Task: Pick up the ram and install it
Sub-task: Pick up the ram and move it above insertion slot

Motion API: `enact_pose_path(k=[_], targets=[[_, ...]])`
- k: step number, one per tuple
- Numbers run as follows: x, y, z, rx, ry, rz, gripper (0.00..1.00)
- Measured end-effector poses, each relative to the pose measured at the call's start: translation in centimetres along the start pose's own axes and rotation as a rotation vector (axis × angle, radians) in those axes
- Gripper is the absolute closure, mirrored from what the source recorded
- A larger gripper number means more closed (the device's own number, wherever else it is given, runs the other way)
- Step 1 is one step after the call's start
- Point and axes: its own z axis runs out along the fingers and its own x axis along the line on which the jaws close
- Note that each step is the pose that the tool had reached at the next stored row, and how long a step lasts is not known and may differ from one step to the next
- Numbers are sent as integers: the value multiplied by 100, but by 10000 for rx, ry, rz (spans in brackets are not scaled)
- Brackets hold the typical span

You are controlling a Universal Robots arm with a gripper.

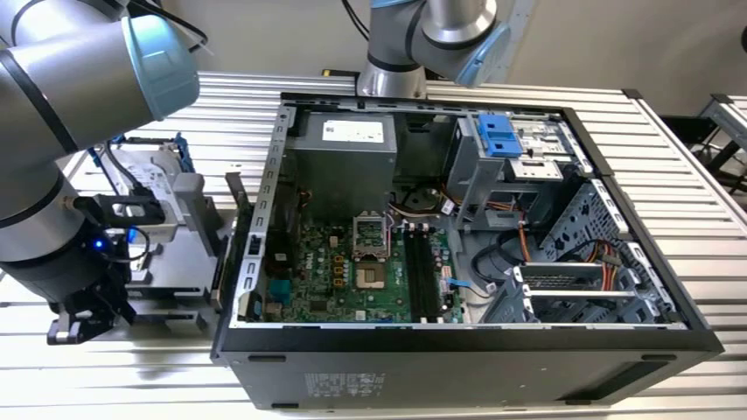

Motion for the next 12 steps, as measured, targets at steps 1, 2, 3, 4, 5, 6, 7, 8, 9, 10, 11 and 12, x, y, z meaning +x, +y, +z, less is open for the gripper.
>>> enact_pose_path(k=[1, 2, 3, 4, 5, 6, 7, 8, 9, 10, 11, 12], targets=[[0, 0, 0, 0, 0, -8, 100], [0, 0, 0, 0, 0, -15, 100], [0, 0, 0, 0, 1, -23, 100], [0, 0, 0, 0, 0, -31, 100], [0, 0, 0, 0, 1, -38, 100], [0, 0, 0, 0, 1, -43, 100], [0, 0, -1, 1, 0, -43, 100], [0, -1, -6, 1, 0, -43, 100], [0, 0, -12, 1, 0, -43, 100], [0, 0, -20, 0, 1, -43, 100], [0, 0, -29, 0, 1, -43, 100], [0, 1, -39, 0, 1, -43, 100]])
